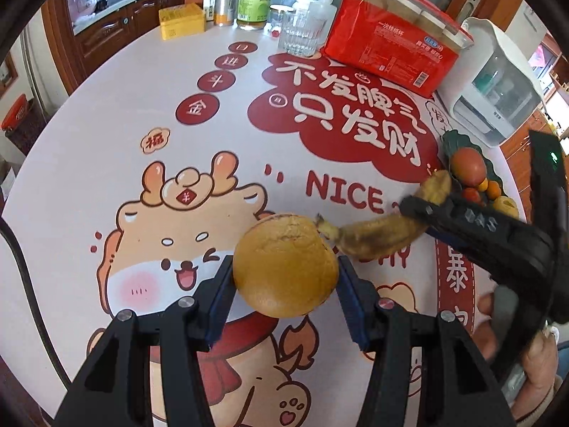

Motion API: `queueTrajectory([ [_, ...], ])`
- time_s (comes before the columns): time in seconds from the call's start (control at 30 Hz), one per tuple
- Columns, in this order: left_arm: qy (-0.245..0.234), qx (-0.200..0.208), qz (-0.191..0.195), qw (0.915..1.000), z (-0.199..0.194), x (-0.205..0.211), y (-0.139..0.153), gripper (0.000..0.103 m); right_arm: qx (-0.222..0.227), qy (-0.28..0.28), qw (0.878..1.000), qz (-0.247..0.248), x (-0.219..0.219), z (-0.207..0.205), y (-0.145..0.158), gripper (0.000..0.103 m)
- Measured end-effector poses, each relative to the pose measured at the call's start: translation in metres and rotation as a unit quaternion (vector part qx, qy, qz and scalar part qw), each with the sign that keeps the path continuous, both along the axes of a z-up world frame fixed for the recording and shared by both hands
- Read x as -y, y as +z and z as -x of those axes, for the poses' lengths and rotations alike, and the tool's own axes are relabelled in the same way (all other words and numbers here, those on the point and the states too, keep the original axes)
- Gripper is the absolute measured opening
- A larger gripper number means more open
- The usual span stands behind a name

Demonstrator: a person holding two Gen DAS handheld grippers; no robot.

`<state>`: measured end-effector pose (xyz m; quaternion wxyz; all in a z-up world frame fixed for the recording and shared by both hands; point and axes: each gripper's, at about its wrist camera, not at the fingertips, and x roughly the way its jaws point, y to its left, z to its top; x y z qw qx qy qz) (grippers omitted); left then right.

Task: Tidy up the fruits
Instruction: 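Carry the round fruit and banana onto the green plate with both tools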

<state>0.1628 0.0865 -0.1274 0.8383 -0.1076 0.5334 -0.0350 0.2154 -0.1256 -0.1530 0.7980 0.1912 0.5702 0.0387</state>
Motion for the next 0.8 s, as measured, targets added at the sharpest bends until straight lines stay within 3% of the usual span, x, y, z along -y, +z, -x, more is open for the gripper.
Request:
queueTrajectory([
  [0.2,-0.026,0.013,-0.001,0.9996,0.001,0.023,0.012,0.054,0.023,0.010,1.000,-0.002,0.022,0.029,0.022,0.036],
  [0.43,-0.074,0.021,0.002,0.9970,0.005,0.068,0.022,0.054,0.062,0.016,0.996,0.062,0.053,0.058,0.054,0.034],
  [0.8,-0.169,0.052,0.004,0.9842,-0.020,0.166,0.053,0.054,0.086,-0.010,0.990,0.110,0.150,0.051,0.106,0.034],
])
